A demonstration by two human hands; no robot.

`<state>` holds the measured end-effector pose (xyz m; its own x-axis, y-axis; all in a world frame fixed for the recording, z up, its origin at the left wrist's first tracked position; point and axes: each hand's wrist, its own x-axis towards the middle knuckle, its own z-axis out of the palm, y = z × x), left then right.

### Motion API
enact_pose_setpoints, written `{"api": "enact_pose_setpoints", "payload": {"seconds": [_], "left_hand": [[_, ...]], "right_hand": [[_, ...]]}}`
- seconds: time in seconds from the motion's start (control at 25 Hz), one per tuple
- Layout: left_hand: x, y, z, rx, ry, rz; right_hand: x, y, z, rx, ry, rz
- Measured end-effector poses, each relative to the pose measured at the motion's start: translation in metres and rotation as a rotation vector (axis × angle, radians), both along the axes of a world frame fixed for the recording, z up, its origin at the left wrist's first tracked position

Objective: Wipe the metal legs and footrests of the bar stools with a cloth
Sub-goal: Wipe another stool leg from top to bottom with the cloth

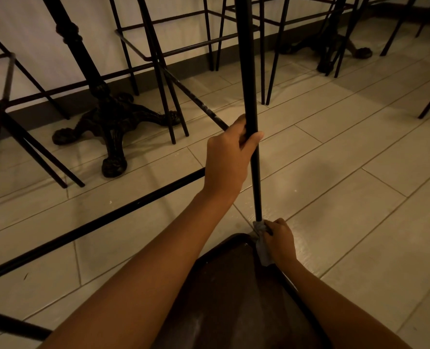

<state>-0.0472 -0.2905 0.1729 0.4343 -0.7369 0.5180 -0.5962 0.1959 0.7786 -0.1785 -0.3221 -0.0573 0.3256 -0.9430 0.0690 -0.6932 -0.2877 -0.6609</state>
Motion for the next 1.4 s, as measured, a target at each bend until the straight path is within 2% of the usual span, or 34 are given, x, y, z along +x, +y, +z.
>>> {"api": "enact_pose_setpoints", "payload": {"seconds": [0.16, 0.24, 0.68, 0.92, 1.04, 1.16, 1.28, 1.4], "left_hand": [[0.0, 0.001, -0.001, 0.0, -0.02, -0.001], [0.0, 0.0, 0.0, 0.003, -0.02, -0.004], [-0.001, 0.001, 0.003, 0.055, 0.033, -0.02], [-0.03, 0.054, -0.003, 0.049, 0.151, -0.106], [-0.046, 0.089, -0.004, 0.197, 0.27, -0.149], [-0.047, 0.107, 0.006, 0.422, 0.391, -0.079], [-0.043, 0.118, 0.029, 0.701, 0.551, -0.054], [-0.044, 0.125, 0.066, 0.843, 0.73, -0.04]], "right_hand": [[-0.004, -0.011, -0.008, 0.101, 0.141, 0.067], [-0.005, -0.013, -0.004, 0.117, 0.141, 0.092], [-0.008, 0.003, 0.083, -0.052, -0.216, -0.08], [-0.006, 0.041, 0.143, 0.152, -0.562, -0.223], [-0.005, 0.066, 0.181, 0.281, -0.743, -0.288], [-0.004, 0.089, 0.218, 0.463, -0.972, -0.349], [-0.005, 0.107, 0.257, 0.666, -1.146, -0.408], [-0.013, 0.122, 0.306, 0.915, -1.407, -0.444]]}}
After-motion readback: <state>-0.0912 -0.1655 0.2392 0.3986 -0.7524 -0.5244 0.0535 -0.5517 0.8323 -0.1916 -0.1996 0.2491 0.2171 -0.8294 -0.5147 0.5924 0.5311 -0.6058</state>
